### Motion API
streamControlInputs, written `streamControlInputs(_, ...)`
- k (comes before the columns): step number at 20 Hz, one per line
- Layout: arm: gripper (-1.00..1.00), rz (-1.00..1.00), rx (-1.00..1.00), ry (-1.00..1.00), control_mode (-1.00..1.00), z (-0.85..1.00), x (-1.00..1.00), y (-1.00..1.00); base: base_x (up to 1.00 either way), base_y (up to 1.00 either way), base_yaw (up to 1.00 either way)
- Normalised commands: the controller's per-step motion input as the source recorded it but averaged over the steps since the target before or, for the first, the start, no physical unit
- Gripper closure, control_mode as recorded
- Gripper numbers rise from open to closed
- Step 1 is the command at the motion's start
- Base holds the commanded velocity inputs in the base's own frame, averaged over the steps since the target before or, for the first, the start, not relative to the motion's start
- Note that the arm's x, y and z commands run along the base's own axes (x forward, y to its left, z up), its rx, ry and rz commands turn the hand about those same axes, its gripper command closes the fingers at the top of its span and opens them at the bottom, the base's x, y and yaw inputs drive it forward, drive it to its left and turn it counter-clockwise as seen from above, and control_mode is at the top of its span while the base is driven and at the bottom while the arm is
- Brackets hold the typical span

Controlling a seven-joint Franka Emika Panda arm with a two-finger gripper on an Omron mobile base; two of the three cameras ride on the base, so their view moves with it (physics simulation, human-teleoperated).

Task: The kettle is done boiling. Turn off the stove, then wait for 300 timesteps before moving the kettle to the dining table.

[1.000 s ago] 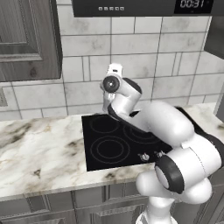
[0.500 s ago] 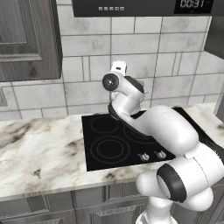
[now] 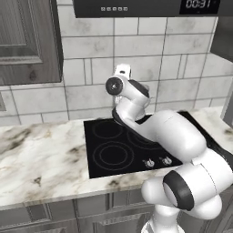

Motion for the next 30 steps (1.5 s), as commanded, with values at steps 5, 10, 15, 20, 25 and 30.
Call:
streamControlInputs(5,1.0,0.0,0.0,0.0,1.0,0.0,0.0,0.0,-0.28,-0.28,-0.21)
streamControlInputs(10,1.0,0.0,0.0,0.0,1.0,0.0,0.0,0.0,-0.27,-0.28,-0.28)
streamControlInputs(15,1.0,0.0,0.0,0.0,1.0,0.0,0.0,0.0,-0.32,-0.3,-0.39)
streamControlInputs(20,1.0,0.0,0.0,0.0,1.0,0.0,0.0,0.0,-0.3,-0.23,-0.46)
streamControlInputs(25,1.0,0.0,0.0,0.0,1.0,0.0,0.0,0.0,-0.29,-0.17,-0.53)
streamControlInputs(30,1.0,0.0,0.0,0.0,1.0,0.0,0.0,0.0,-0.24,-0.1,-0.52)
